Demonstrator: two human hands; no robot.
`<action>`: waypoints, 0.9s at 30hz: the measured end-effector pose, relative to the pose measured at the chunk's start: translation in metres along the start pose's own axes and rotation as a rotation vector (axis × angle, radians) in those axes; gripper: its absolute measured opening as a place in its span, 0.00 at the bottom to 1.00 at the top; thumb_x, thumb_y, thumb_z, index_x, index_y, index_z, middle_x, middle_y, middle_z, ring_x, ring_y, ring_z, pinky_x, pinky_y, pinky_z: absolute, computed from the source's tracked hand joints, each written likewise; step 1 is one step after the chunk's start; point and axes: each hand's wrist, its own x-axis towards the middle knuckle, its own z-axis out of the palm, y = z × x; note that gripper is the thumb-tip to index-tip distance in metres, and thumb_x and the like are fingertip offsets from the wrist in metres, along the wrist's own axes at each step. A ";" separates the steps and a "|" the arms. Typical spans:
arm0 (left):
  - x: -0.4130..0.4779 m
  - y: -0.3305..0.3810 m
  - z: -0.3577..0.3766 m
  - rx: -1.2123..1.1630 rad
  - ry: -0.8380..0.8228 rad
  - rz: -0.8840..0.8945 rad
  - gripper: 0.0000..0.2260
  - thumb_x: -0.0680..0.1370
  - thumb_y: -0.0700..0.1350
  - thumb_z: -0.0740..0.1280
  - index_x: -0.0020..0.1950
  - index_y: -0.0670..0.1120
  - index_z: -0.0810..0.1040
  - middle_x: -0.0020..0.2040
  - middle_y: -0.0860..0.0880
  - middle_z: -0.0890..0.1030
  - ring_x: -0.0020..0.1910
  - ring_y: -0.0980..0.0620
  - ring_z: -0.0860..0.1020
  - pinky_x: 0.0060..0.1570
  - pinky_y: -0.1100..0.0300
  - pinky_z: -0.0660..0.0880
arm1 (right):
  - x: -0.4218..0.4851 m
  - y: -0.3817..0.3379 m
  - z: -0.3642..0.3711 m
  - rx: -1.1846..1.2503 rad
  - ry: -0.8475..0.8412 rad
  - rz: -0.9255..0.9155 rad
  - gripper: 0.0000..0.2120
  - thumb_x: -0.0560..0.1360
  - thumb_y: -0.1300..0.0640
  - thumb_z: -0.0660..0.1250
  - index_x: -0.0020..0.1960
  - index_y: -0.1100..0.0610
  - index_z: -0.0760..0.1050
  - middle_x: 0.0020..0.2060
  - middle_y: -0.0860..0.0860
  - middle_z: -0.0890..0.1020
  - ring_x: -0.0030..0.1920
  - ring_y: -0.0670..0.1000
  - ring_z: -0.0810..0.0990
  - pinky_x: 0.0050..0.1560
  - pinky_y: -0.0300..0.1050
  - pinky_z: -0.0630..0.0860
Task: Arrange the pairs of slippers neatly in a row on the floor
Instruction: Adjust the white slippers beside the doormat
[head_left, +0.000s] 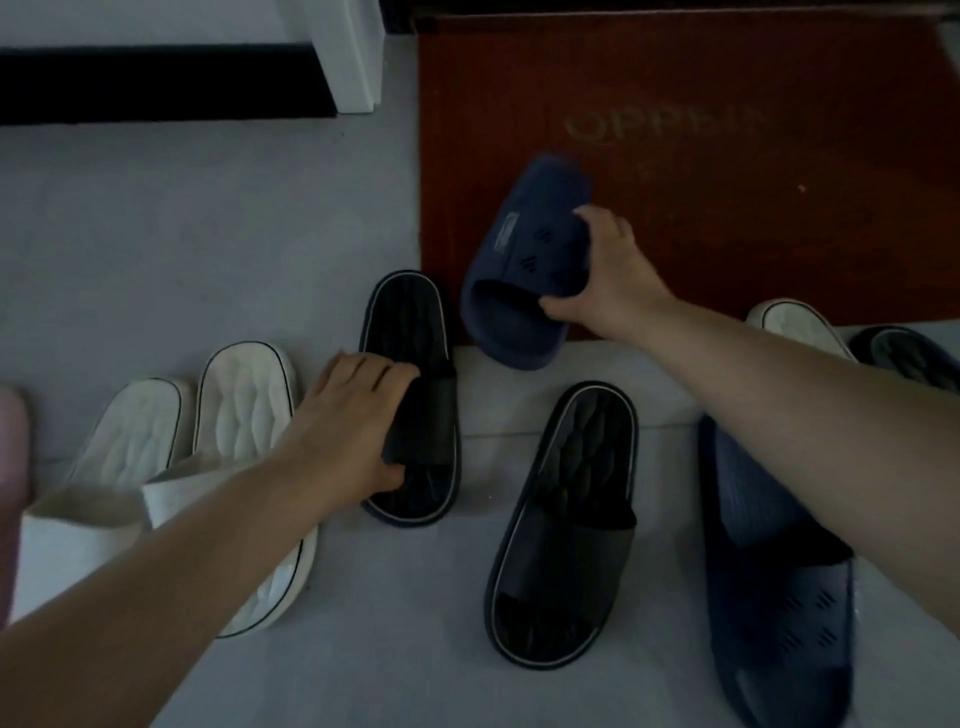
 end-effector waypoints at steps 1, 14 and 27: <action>-0.005 0.006 0.002 0.011 -0.013 0.042 0.40 0.61 0.50 0.74 0.69 0.45 0.64 0.64 0.45 0.71 0.64 0.45 0.67 0.71 0.54 0.52 | -0.003 0.006 -0.011 0.040 0.031 0.020 0.43 0.64 0.51 0.76 0.71 0.49 0.54 0.69 0.53 0.61 0.65 0.56 0.67 0.56 0.45 0.67; 0.020 0.046 -0.022 -0.143 -0.291 0.332 0.48 0.58 0.68 0.71 0.70 0.66 0.46 0.73 0.60 0.46 0.72 0.56 0.47 0.71 0.54 0.45 | -0.194 0.085 -0.089 -0.038 -0.277 0.056 0.44 0.59 0.52 0.78 0.60 0.26 0.54 0.61 0.37 0.63 0.55 0.52 0.76 0.48 0.53 0.81; 0.015 0.061 0.025 0.016 -0.328 0.246 0.26 0.68 0.69 0.60 0.53 0.51 0.78 0.55 0.54 0.71 0.54 0.55 0.66 0.47 0.58 0.70 | -0.243 0.065 -0.042 -0.195 -0.172 -0.084 0.43 0.60 0.45 0.75 0.65 0.38 0.51 0.63 0.35 0.57 0.56 0.50 0.76 0.49 0.45 0.77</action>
